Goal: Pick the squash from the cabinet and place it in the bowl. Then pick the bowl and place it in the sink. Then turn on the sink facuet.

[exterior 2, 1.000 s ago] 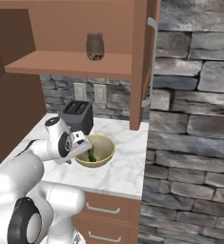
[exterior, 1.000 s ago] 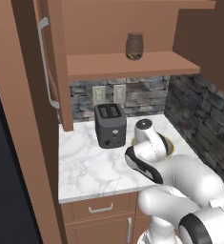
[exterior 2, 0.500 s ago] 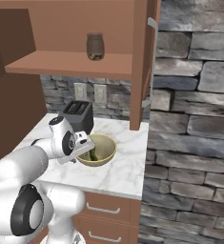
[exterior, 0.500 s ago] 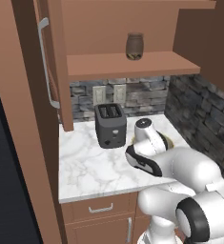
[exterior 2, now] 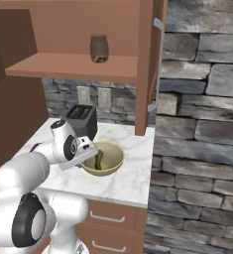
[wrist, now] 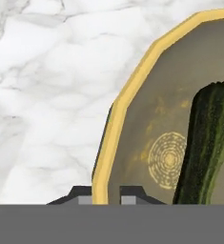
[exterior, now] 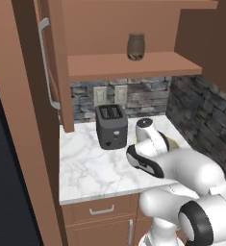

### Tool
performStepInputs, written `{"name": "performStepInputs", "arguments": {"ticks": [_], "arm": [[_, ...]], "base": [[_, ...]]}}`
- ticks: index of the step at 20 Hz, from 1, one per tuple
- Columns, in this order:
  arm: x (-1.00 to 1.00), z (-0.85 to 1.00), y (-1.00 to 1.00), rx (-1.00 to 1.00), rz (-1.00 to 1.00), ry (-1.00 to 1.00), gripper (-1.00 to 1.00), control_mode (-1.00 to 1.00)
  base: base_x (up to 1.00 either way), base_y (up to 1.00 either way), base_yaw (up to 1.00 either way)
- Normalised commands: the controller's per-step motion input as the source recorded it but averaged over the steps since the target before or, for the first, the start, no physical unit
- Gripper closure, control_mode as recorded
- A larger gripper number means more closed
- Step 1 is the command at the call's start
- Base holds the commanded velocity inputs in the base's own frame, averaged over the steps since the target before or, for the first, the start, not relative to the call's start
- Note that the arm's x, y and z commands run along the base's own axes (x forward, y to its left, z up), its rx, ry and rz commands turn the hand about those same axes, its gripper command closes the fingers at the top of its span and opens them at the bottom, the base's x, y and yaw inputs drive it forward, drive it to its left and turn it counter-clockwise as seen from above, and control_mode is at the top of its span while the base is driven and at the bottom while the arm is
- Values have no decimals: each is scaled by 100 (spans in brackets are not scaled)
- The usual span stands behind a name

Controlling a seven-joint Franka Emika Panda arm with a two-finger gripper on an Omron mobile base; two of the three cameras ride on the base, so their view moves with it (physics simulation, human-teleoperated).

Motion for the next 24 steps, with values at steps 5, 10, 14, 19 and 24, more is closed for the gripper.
{"name": "performStepInputs", "arguments": {"ticks": [5, 10, 14, 19, 24], "arm": [[-42, 51, 0, 0, 5, -1, 100, -100], [-75, 100, 8, -5, 11, -9, 100, -100], [-88, 100, 4, -4, 15, -12, 100, -100], [-96, 100, 0, -3, 28, -14, 100, -100], [-93, 100, 0, -1, 35, -11, 100, -100]], "base": [[0, 0, 0], [0, 0, 0], [0, 0, 0], [0, 0, 0], [0, 0, 0]]}}
